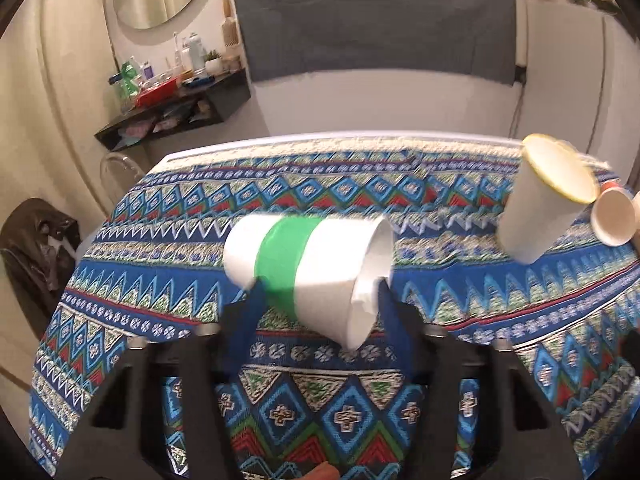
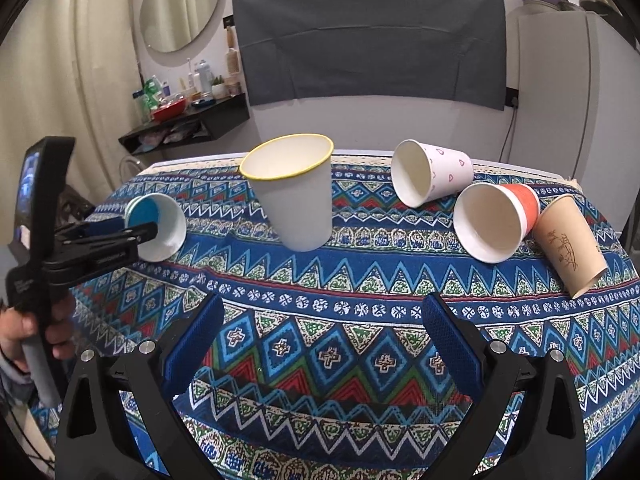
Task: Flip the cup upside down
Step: 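Move the left gripper to the green-banded white cup and grasp its rim, then lift the green-banded cup with the left gripper toward the right gripper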
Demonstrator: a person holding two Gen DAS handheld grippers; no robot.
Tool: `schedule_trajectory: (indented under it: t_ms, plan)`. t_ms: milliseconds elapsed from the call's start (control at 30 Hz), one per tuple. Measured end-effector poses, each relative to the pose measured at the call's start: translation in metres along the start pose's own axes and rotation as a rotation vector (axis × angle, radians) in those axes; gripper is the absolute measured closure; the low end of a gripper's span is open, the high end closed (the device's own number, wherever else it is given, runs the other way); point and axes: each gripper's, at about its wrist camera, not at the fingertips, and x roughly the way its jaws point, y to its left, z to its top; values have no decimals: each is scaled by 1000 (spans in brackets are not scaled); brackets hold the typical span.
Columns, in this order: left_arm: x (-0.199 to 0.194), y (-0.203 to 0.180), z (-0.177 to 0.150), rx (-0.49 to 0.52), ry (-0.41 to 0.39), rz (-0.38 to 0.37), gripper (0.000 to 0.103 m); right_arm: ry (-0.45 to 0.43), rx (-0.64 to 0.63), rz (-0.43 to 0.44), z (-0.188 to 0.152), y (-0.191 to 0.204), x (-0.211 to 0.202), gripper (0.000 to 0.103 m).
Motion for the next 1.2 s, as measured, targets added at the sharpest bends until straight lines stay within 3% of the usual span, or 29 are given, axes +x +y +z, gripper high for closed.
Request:
schedule_trajectory:
  t_ms: [100,233,633,1200]
  plan:
    - [7,1,0,7,12,39,74,-8,-22,-9,-3,2,-3,8]
    - [14,4,-1,-6,57,20,95,-12,-29,-1,-7,0,-11,8]
    - [-11,-8,-16,-8,100,-107,98,-36,-65,-54,-8,-17,-40,8]
    - [-76,-72,-63,179,67,-289,98,19,-149,-24,-21,-4,-64,8]
